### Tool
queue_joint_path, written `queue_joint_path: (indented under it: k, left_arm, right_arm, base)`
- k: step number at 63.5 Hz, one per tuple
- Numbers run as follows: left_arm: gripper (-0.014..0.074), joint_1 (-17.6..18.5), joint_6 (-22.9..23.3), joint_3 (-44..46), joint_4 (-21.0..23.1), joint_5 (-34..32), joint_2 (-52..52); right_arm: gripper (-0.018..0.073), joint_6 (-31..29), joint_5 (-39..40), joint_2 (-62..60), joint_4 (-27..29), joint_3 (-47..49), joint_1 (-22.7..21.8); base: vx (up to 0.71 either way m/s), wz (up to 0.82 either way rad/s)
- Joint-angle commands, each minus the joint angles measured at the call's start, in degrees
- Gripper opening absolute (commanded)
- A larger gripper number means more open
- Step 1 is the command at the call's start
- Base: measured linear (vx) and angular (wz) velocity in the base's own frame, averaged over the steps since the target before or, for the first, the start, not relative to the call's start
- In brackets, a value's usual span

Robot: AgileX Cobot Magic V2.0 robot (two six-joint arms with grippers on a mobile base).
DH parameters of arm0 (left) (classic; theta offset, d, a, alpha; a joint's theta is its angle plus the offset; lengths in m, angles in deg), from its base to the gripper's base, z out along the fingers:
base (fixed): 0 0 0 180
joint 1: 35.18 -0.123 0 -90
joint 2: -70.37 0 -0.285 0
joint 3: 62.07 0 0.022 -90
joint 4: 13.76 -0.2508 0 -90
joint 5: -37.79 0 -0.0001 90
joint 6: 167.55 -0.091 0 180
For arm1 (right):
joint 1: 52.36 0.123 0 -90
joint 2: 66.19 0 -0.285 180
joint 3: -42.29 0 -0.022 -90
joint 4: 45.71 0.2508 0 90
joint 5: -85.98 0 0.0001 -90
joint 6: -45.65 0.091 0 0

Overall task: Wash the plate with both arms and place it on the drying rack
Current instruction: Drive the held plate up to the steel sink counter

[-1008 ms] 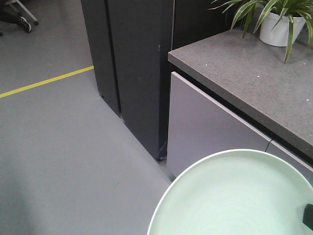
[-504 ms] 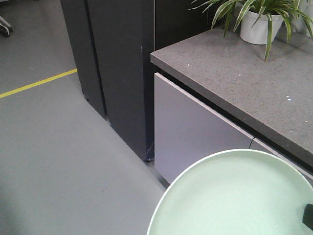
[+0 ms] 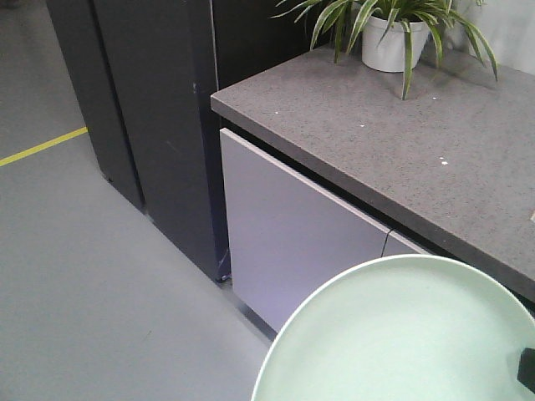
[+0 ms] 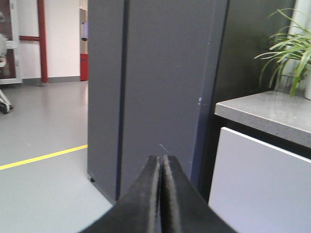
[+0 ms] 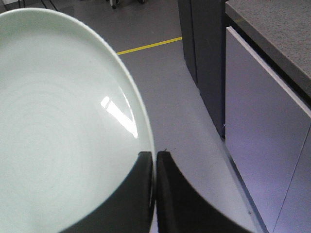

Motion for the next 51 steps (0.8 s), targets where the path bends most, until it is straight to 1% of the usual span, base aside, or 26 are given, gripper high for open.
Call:
queue_joint_path:
  k: [1, 51]
  left_arm:
    - [-0.0006, 0.4, 0.3, 1.5, 0.5, -4.4, 0.8]
    - [-0.0006, 0.4, 0.3, 1.5, 0.5, -4.4, 0.8]
  right_arm:
    - [-0.0001, -0.2, 3.9, 0.6, 1.6, 1.3, -0.2]
    - [-0.0001, -0.2, 3.9, 0.6, 1.6, 1.3, -0.2]
  base:
    - [0.03, -0.19]
    - [0.01, -0.11]
